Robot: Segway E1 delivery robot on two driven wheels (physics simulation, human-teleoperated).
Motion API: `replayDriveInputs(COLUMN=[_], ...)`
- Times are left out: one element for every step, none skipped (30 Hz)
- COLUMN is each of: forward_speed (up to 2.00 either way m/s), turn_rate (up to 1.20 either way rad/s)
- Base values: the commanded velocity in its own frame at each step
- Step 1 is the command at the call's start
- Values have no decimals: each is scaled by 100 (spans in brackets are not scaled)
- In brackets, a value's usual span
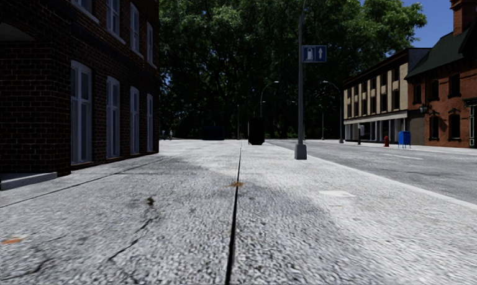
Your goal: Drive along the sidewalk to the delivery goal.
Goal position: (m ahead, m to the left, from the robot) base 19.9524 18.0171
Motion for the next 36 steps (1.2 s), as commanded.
replayDriveInputs(forward_speed=[200,200,200,200,200,200,200,200,200,200,200,200,200,200,200,200,200,200,200,200,200,200,200,200,200,200,200,200,200,200,200,200,200,200,200,200], turn_rate=[0,0,0,0,0,0,0,0,0,0,0,0,0,0,0,0,0,0,0,0,0,0,0,0,0,0,0,0,0,0,0,0,0,0,0,0])
